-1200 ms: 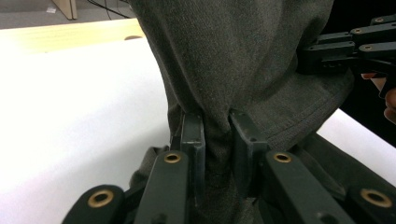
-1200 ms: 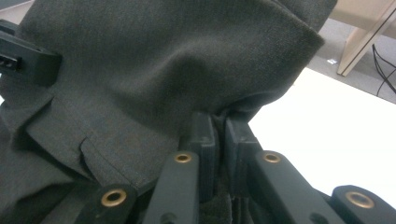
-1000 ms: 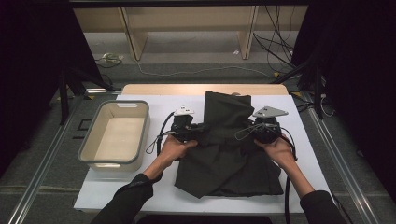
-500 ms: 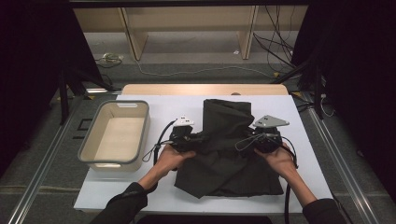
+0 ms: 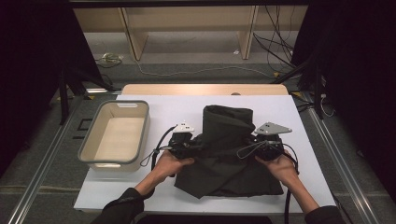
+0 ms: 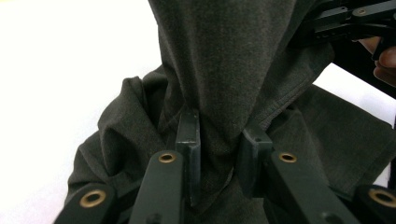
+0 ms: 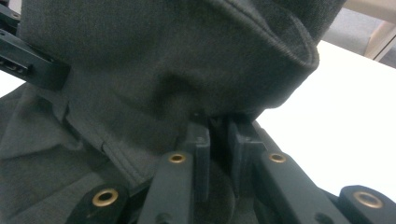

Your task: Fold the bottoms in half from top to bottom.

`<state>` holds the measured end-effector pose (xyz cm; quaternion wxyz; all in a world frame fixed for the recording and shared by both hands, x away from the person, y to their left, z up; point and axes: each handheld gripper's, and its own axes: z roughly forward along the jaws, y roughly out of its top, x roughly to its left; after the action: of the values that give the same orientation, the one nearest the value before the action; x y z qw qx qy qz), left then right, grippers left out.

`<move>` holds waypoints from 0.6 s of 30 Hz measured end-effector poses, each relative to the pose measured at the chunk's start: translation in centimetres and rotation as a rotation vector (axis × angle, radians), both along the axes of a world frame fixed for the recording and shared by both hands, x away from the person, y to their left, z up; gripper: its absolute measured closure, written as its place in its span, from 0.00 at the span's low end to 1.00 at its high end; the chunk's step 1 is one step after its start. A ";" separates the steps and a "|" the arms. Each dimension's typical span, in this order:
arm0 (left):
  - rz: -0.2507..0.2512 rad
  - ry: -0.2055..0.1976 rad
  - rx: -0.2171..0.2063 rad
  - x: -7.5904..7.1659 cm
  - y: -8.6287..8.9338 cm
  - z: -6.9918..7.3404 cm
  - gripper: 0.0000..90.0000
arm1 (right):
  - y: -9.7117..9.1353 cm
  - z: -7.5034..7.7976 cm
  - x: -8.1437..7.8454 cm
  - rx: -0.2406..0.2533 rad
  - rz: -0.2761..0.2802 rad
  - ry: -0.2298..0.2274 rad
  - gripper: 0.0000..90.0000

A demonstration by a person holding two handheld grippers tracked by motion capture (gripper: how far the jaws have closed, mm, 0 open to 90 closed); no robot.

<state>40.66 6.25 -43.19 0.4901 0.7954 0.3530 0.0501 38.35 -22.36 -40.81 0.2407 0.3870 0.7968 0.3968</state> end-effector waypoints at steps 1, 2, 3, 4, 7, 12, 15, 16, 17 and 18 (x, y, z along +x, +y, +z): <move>-0.004 0.002 0.002 -0.1 0.0 -0.1 0.81 | 0.0 0.0 -0.1 0.003 0.001 0.001 0.89; -0.007 -0.001 0.005 -0.2 0.1 -0.1 0.80 | 0.0 0.0 -0.3 0.005 0.005 0.004 0.89; -0.011 -0.002 0.007 -0.3 0.1 -0.1 0.80 | 0.0 0.0 -0.4 0.003 0.008 0.003 0.89; -0.010 0.001 0.004 -0.4 0.2 -0.2 0.80 | 0.0 0.0 -0.5 0.004 0.008 0.004 0.89; -0.015 0.002 0.007 -0.7 0.3 -0.3 0.77 | 0.0 0.0 -0.9 0.008 0.012 0.008 0.89; -0.034 0.003 0.015 -1.2 0.4 -0.5 0.74 | 0.0 -0.1 -1.6 0.008 0.022 0.011 0.88; -0.045 0.004 0.021 -1.6 0.4 -0.6 0.71 | -0.1 -0.2 -2.0 0.004 0.030 0.013 0.87; -0.048 0.005 0.025 -1.6 0.4 -0.6 0.71 | -0.1 -0.2 -2.1 0.004 0.032 0.014 0.87; -0.050 0.008 0.025 -1.7 0.5 -0.7 0.70 | -0.1 -0.2 -2.2 0.005 0.032 0.015 0.87; -0.051 0.010 0.024 -1.8 0.5 -0.7 0.69 | -0.1 -0.2 -2.3 0.002 0.037 0.015 0.86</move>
<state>38.88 6.73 -43.91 0.4800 0.8102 0.3344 0.0375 36.04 -22.47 -41.03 0.2271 0.3755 0.8050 0.3993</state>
